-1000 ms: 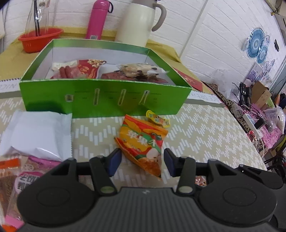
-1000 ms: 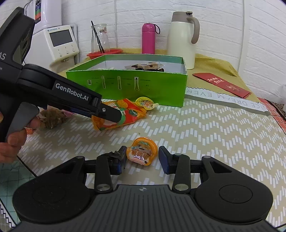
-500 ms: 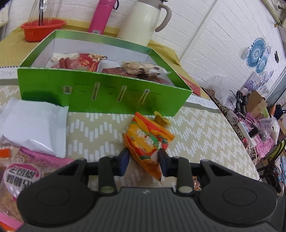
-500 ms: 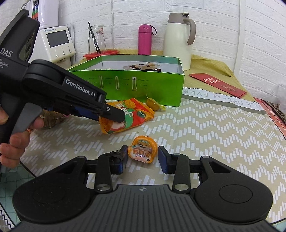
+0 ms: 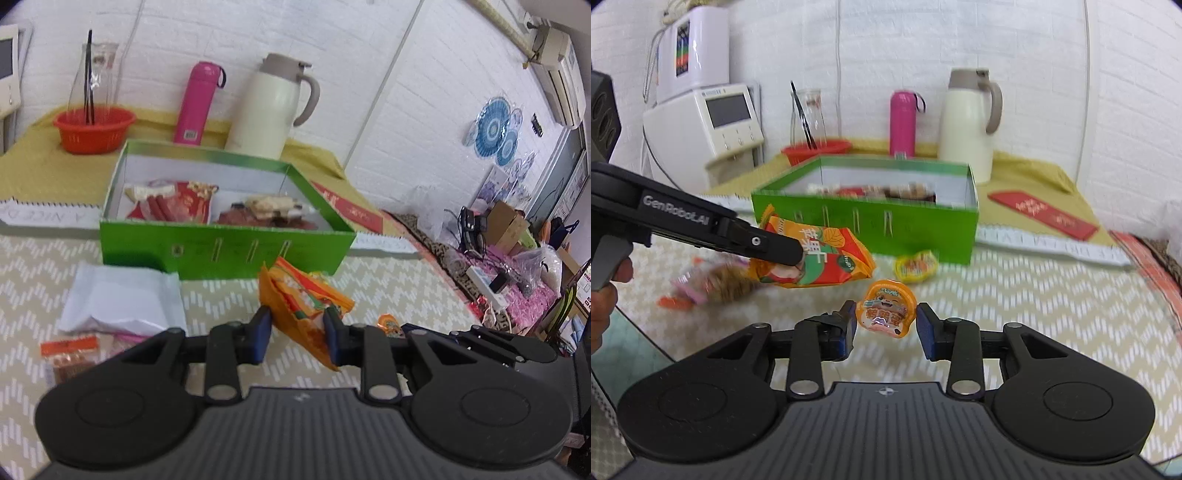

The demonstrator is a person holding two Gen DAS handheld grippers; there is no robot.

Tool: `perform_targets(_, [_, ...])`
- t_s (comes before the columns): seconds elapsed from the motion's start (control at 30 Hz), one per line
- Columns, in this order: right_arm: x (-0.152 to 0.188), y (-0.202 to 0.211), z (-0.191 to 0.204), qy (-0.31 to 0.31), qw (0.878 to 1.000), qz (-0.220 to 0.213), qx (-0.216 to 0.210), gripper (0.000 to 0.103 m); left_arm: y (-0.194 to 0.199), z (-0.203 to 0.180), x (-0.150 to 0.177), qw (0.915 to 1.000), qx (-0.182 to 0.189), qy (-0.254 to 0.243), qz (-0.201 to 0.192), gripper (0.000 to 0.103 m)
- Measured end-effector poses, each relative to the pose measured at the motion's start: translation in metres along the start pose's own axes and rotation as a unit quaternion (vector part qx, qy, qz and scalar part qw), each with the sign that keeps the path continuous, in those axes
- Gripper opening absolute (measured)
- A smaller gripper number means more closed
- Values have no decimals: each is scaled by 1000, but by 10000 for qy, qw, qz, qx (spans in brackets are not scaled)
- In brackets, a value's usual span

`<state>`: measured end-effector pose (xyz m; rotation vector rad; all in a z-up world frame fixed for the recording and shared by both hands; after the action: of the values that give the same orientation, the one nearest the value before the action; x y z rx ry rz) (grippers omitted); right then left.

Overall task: Organize snacks
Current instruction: 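Carry the jelly cup and orange snack bag into the green box and open both tools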

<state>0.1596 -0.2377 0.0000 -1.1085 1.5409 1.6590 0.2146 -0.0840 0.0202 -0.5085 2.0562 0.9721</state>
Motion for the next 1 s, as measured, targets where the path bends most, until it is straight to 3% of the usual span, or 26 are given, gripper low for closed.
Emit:
perform_targets(0.17, [-37, -8, 9, 98, 9994, -322, -87, 62, 25, 5, -45, 9981, -109, -43, -613, 27])
perform_targets(0.33, [-68, -39, 15, -75, 9988, -447, -207, 62, 24, 25, -81, 9957, -363, 76, -853, 27])
perform_targets(0.6, [-92, -97, 23, -207, 9991, -333, -167, 63, -10, 69, -98, 9949, -722, 257, -649, 27])
perform_targets(0.9, [-93, -141, 35, -13, 9997, -106, -219, 64, -44, 100, -95, 9952, -773, 463, -373, 27])
perform_targets(0.97, [-90, -146, 40, 187, 9995, -81, -257, 66, -46, 101, -95, 9955, -773, 365, -414, 29])
perform_targets(1.0, [-89, -147, 41, 297, 9992, -105, -237, 72, -46, 101, -95, 9953, -771, 321, -490, 48])
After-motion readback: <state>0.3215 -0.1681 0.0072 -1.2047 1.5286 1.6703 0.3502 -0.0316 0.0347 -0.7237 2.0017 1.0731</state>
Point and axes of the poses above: each gripper's, at about its wrist camera, not at the fingertips, and y roughly against the way its jaws point, z to its left, x to its underside, the point moved 5 cm from there along -y, roughly the way its jaws point, and after that the axes turned 5 degrees about x, right-handed, at the moved point
